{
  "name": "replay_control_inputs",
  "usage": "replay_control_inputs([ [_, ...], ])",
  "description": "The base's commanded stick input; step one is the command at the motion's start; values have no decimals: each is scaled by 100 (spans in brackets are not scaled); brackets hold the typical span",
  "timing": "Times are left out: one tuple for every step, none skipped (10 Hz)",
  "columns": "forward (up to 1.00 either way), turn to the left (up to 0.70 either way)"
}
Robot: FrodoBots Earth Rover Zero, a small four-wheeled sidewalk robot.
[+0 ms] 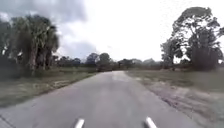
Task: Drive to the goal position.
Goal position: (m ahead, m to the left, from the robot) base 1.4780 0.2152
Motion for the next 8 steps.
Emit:
replay_control_inputs([
  [85, 0],
  [85, 10],
  [85, 34],
  [85, 34],
  [85, 34],
  [85, 34],
  [85, 12],
  [85, 0],
])
